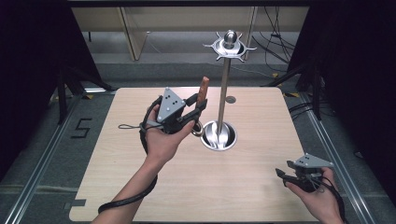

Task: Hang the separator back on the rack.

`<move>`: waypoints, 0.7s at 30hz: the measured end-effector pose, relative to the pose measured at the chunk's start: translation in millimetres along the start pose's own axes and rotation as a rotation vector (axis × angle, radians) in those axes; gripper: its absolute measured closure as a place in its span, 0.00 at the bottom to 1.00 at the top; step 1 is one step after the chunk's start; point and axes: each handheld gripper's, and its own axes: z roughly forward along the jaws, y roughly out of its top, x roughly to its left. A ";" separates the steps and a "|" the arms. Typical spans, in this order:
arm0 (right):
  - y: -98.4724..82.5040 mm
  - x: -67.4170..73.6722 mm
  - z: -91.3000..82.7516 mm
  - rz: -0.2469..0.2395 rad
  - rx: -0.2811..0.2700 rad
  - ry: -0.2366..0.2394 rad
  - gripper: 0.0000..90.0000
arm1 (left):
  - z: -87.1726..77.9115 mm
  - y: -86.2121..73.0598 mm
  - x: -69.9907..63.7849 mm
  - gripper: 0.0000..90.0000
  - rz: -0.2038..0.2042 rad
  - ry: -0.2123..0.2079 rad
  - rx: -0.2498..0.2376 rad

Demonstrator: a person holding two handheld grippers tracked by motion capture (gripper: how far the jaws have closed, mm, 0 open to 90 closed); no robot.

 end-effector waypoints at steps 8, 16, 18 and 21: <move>0.5 2.2 -0.7 0.038 0.004 0.005 0.51 | 3.3 3.7 1.1 0.74 -0.005 0.002 -0.003; 0.7 1.4 -0.3 0.024 -0.001 0.006 0.51 | 6.3 7.6 0.8 0.74 -0.013 0.013 -0.016; 0.9 1.3 -1.0 0.021 0.000 -0.003 0.51 | 7.8 8.7 0.5 0.74 -0.016 0.013 -0.022; 0.9 1.2 -0.5 0.023 -0.004 0.006 0.51 | 9.5 10.2 0.1 0.74 -0.017 0.011 -0.022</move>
